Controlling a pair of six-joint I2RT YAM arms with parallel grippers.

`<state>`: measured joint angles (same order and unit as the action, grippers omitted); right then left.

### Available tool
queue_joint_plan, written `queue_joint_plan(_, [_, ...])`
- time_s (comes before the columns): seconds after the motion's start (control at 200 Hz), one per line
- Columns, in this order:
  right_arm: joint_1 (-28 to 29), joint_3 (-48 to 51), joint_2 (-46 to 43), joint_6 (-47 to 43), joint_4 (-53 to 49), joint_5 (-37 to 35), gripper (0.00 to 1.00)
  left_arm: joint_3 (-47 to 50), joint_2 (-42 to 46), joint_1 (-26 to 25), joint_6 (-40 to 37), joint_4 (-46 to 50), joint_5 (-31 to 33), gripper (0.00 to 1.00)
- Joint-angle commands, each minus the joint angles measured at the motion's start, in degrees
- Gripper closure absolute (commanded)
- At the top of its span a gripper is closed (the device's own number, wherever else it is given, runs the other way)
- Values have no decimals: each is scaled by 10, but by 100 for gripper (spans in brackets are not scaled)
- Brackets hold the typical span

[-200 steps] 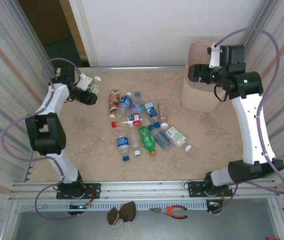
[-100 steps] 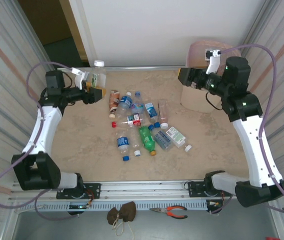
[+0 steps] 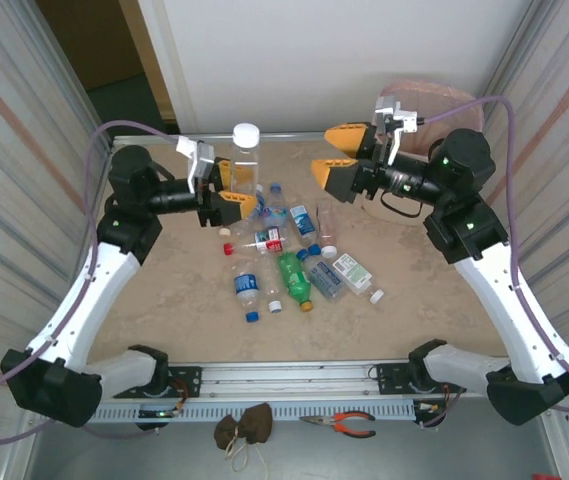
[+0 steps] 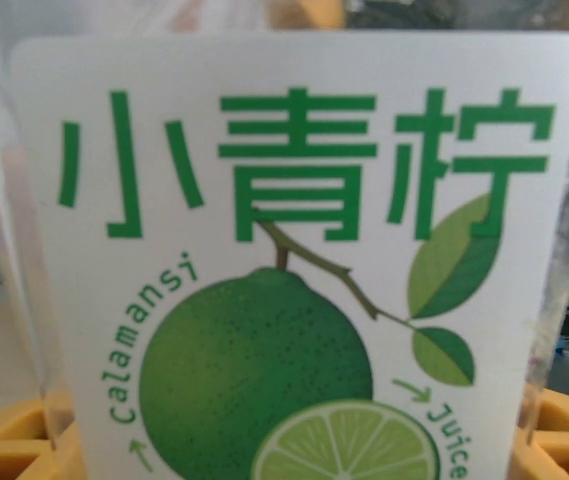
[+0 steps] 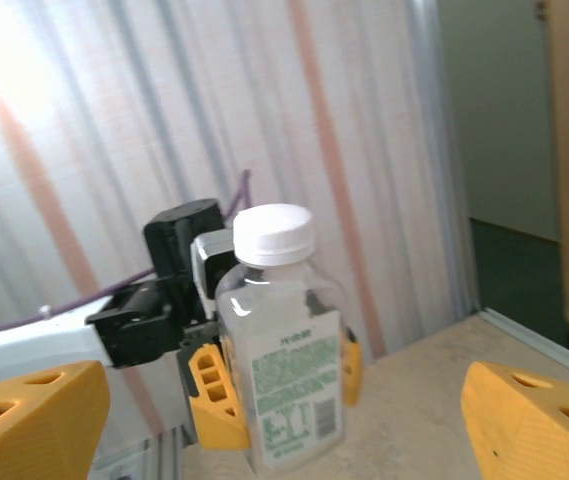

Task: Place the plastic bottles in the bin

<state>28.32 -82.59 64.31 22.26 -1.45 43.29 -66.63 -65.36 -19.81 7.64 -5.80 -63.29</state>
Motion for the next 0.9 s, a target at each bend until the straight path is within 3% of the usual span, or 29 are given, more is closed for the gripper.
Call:
queue_joint_plan(0.0, [37, 1, -24, -46, 32, 28, 8, -22, 25, -43, 15, -67, 18, 58])
queue_joint_plan(0.245, [107, -9, -22, -106, 5, 12, 1, -49, 39, -119, -14, -47, 52, 58])
queue_joint_plan(0.531, [164, -11, 1, -157, 8, 27, 0, -59, 47, -153, -28, -37, 77, 58])
queue_joint_plan(0.897, [192, -32, 45, -174, 10, 4, 14, -53, 51, -165, -45, -30, 104, 58])
